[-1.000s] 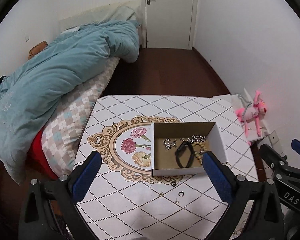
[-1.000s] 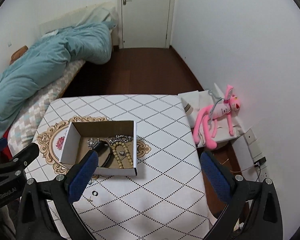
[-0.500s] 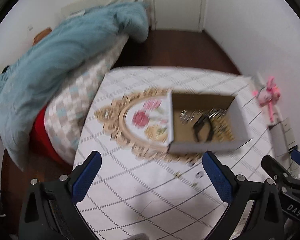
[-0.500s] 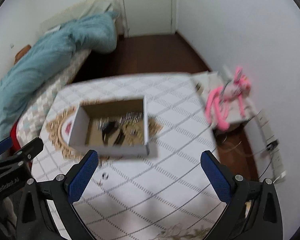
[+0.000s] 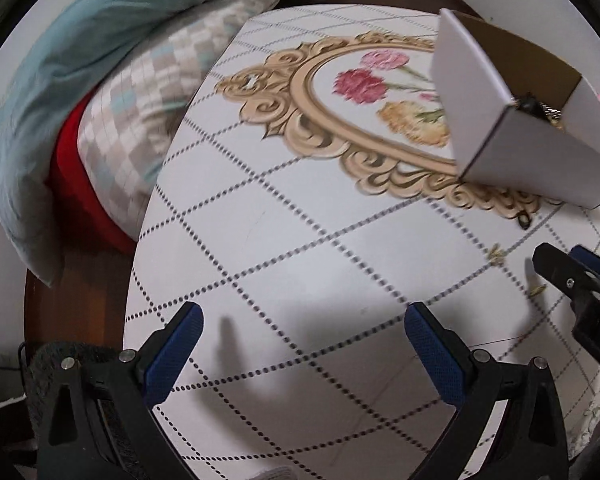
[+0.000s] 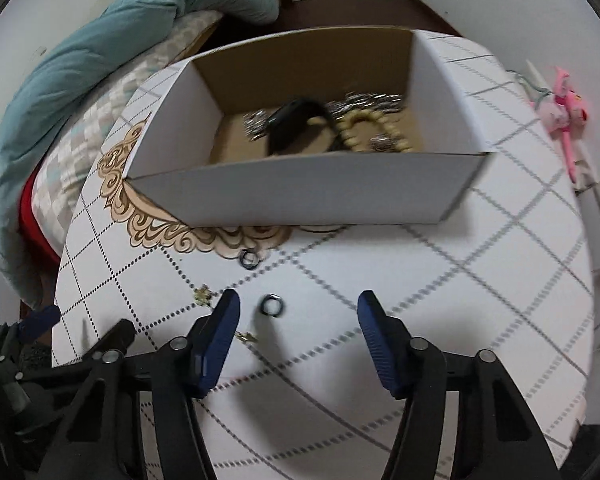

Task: Organize jewelry
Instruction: 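Pick up a small black ring with the right tool while the left tool picks a gold earring, then carry both small pieces into the box while both tools open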

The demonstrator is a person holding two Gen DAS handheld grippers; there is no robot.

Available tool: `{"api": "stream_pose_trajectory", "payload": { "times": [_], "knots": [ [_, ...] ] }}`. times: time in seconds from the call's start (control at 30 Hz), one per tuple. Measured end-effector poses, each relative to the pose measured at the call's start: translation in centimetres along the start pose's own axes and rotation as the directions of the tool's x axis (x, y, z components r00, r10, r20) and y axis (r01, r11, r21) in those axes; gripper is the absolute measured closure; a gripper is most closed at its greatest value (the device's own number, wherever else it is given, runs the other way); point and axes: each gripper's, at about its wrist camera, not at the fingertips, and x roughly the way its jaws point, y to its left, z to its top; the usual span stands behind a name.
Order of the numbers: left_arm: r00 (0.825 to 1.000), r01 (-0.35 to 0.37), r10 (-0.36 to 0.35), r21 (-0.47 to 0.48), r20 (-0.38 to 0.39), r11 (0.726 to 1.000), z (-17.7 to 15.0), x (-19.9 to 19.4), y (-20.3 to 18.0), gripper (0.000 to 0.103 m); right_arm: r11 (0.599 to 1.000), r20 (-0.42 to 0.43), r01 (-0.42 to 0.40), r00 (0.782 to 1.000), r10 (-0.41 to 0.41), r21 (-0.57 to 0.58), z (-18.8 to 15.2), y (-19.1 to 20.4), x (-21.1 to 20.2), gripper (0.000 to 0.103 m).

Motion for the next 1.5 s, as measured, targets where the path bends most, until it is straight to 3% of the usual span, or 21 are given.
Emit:
{"api": "stream_pose_trajectory", "payload": {
  "times": [0.1,0.17,0.23,0.37,0.5,0.67,0.73,0.87,1.03,1.3,1.5],
  "knots": [
    [1.0,-0.006,0.006,0.002,-0.001,1.0,-0.3,0.2,0.3,0.0,0.997,0.017,0.053,0.998,-0.053,-0.06,0.0,1.5,0.3,0.047],
    [1.0,-0.003,0.003,0.003,0.003,1.0,-0.5,0.2,0.3,0.0,0.991,0.031,0.093,0.995,-0.09,-0.1,-0.2,2.1,0.2,0.056],
    [1.0,0.005,-0.005,0.009,0.007,1.0,-0.5,0.1,-0.1,0.0,0.986,0.043,0.117,0.993,-0.112,-0.122,-0.3,2.3,0.1,0.089],
    [0.999,0.025,-0.025,0.034,0.03,0.999,-0.1,-0.2,-1.1,0.0,0.993,0.048,0.088,0.995,-0.084,-0.083,-0.5,0.7,-0.8,0.089],
    [0.994,0.093,-0.097,0.068,0.055,0.993,0.2,-0.8,-2.9,0.001,0.997,0.063,0.074,0.995,-0.073,0.001,-0.8,-2.5,-2.6,0.089],
    [0.98,0.154,-0.173,0.18,0.094,0.972,0.5,-1.4,-6.5,0.001,0.992,0.071,0.089,0.993,-0.096,0.086,-1.6,-6.4,-4.0,0.089],
    [0.979,0.154,-0.181,0.234,0.099,0.96,0.4,-1.3,-7.8,0.016,0.989,0.066,0.096,0.992,-0.104,0.11,-1.9,-7.7,-4.2,0.089],
    [0.974,0.157,-0.196,0.278,0.118,0.948,0.9,-1.6,-9.2,0.031,0.985,0.064,0.101,0.992,-0.11,0.137,-2.2,-8.4,-3.9,0.089],
    [0.959,0.211,-0.259,0.316,0.118,0.925,0.9,-2.2,-10.2,0.091,0.986,0.059,0.097,0.993,-0.106,0.139,-2.5,-8.1,-3.6,0.089],
    [0.955,0.216,-0.267,0.317,0.13,0.924,0.7,-2.7,-10.4,0.098,0.987,0.07,0.087,0.993,-0.097,0.138,-2.6,-7.6,-3.9,0.089],
    [0.944,0.268,-0.309,0.279,0.114,0.922,1.2,-3.1,-9.0,0.098,0.987,0.098,0.064,0.992,-0.079,0.146,-2.1,-7.7,-5.4,0.089]
  ]
}}
